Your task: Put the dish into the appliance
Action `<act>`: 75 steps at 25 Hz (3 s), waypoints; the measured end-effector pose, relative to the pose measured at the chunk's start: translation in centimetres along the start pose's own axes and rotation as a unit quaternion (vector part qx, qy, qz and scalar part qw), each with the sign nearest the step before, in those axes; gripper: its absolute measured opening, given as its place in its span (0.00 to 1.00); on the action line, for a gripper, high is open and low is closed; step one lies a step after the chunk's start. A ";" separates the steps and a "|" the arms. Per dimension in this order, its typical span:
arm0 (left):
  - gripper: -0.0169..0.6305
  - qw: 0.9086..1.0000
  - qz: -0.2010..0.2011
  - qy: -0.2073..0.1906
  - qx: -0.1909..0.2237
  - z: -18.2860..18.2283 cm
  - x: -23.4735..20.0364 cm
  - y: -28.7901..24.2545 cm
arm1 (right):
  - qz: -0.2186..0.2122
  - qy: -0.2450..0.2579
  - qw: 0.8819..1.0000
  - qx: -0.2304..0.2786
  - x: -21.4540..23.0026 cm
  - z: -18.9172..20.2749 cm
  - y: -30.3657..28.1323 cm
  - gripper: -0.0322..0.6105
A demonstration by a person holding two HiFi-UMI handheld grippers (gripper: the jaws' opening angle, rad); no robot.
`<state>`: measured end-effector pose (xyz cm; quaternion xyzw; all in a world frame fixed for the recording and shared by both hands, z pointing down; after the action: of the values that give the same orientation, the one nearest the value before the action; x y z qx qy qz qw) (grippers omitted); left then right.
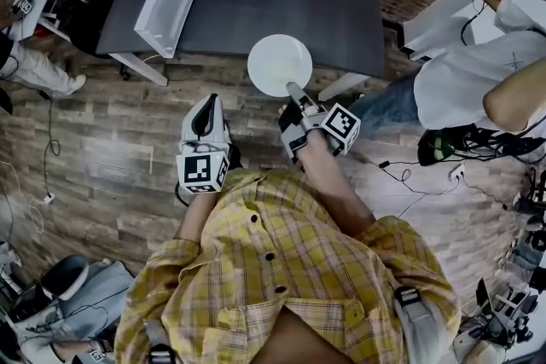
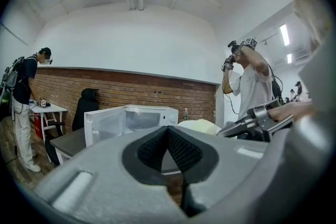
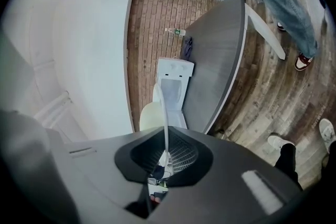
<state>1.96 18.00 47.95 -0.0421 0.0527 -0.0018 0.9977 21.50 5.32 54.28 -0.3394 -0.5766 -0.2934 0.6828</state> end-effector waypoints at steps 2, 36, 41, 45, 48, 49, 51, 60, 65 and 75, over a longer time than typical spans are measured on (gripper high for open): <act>0.03 1.000 0.006 -0.001 0.001 -0.5 -1.3 -1.6 | 0.006 -0.001 1.000 0.004 0.0 -0.5 -1.7 0.07; 0.03 0.990 0.142 -0.006 -0.018 -5.3 -17.9 -18.0 | 0.017 -0.022 0.995 0.097 -4.7 0.1 -22.1 0.07; 0.03 0.987 0.159 0.003 -0.021 -4.8 -18.8 -19.2 | 0.018 -0.009 0.994 0.107 -5.6 0.5 -23.5 0.07; 0.03 0.986 0.167 0.007 -0.019 -4.8 -19.2 -19.7 | 0.026 -0.010 0.994 0.109 -5.5 0.7 -24.2 0.07; 0.03 0.986 0.167 0.011 -0.017 -4.9 -19.6 -19.9 | 0.030 -0.013 0.993 0.110 -5.5 0.6 -24.6 0.07; 0.03 0.986 0.167 0.012 -0.018 -4.8 -19.6 -19.9 | 0.030 -0.013 0.993 0.110 -5.5 0.5 -24.7 0.07; 0.03 0.985 0.169 0.015 -0.019 -4.8 -19.6 -19.9 | 0.030 -0.012 0.993 0.112 -5.7 0.4 -24.7 0.07; 0.03 0.985 0.169 0.011 -0.018 -4.9 -18.9 -20.5 | 0.036 -0.014 0.994 0.103 -5.3 -0.3 -24.9 0.07; 0.03 0.987 0.159 0.004 -0.015 -5.4 -18.9 -21.4 | 0.020 -0.014 0.995 0.098 -5.9 -1.3 -25.9 0.07; 0.03 0.987 0.160 0.001 -0.018 -5.1 -18.0 -23.6 | 0.028 -0.034 0.996 0.080 -3.7 -3.2 -27.6 0.07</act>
<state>-16.50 -5.78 46.73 -0.0514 0.0601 0.1590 0.9841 0.96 -13.72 53.76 -0.3092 -0.6114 -0.2158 0.6957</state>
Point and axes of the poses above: the fingertips, and each gripper's own axes: y backward along the fingers, x to its right, z out of its underside, the point moved 6 cm from there along y, backward along the fingers, and after that the axes turned 3 degrees about y, right-handed, at the moved point
